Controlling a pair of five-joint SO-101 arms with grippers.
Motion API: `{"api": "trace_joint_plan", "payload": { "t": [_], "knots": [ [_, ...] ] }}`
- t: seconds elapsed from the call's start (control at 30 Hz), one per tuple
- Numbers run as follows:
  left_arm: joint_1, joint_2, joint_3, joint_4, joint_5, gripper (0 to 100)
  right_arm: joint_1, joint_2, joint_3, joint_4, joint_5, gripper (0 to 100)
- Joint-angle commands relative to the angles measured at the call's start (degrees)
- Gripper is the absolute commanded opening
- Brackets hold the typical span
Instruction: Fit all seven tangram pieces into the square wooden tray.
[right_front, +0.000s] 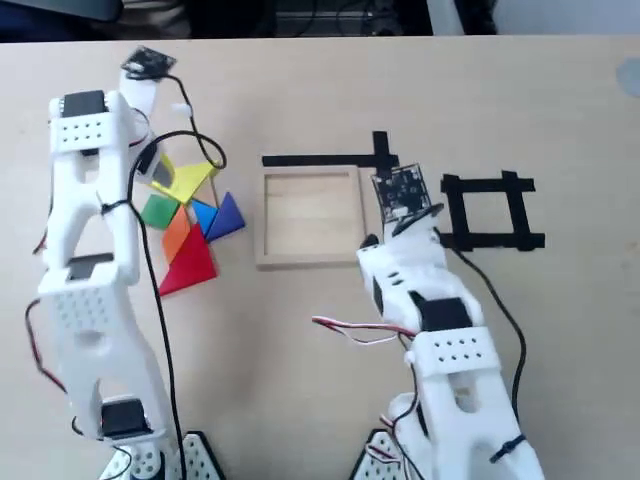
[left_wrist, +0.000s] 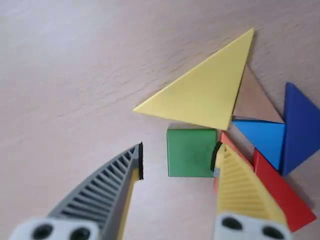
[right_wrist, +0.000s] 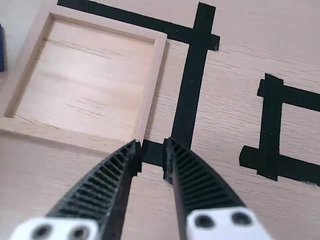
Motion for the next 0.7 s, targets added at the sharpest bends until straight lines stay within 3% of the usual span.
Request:
{"api": "trace_joint_plan", "payload": {
  "t": [0.0, 0.33, 0.67],
  "knots": [
    [0.5, 8.6, -16.7, 4.8, -5.4, 25, -1.7, 0.2, -0.3, -1.3, 0.0, 8.9],
    [3.8, 27.3, -47.4, 13.9, -7.2, 25, -2.2, 0.2, 0.3, -1.5, 0.1, 8.9],
    [4.7, 31.6, -49.0, 14.8, -5.1, 25, -2.2, 0.2, 0.3, -1.5, 0.1, 8.9]
  ]
}}
